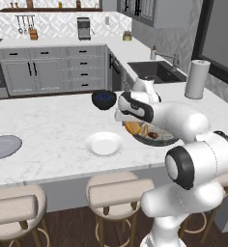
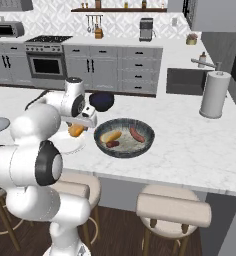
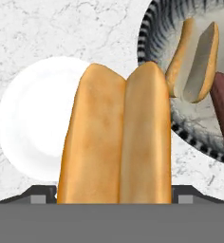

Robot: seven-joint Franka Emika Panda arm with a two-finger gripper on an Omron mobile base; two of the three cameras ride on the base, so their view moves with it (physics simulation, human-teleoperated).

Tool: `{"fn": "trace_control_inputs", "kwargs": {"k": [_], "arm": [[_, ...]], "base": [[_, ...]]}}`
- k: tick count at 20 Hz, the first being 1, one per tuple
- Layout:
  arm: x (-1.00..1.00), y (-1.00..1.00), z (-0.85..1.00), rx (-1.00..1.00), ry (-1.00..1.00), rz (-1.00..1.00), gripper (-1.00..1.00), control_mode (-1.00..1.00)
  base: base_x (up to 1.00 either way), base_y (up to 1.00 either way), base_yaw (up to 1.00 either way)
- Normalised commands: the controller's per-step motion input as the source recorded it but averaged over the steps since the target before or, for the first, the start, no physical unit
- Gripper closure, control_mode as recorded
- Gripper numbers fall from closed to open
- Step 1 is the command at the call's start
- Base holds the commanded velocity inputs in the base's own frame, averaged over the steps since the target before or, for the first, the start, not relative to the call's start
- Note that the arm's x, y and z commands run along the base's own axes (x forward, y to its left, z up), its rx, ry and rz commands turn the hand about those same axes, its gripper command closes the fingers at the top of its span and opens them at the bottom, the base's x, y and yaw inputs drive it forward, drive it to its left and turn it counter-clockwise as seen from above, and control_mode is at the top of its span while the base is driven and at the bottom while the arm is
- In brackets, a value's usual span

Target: Place one bun and one sausage from the bowl on each plate.

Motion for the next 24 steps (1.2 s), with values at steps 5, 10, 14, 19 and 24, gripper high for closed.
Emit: {"fn": "trace_control_inputs", "kwargs": {"k": [5,10,14,19,24], "arm": [[0.23,1.0,-0.09,-0.02,0.07,0.0,1.0,-1.0],[0.28,0.85,-0.39,0.02,0.05,0.0,1.0,-1.0],[0.29,0.49,-0.43,-0.05,0.04,0.0,1.0,-1.0],[0.25,0.18,-0.46,-0.07,0.01,0.0,1.0,-1.0],[0.07,0.04,-0.52,0.0,0.02,0.0,1.0,-1.0]], "base": [[0.0,0.0,0.0],[0.0,0.0,0.0],[0.0,0.0,0.0],[0.0,0.0,0.0],[0.0,0.0,0.0]]}}
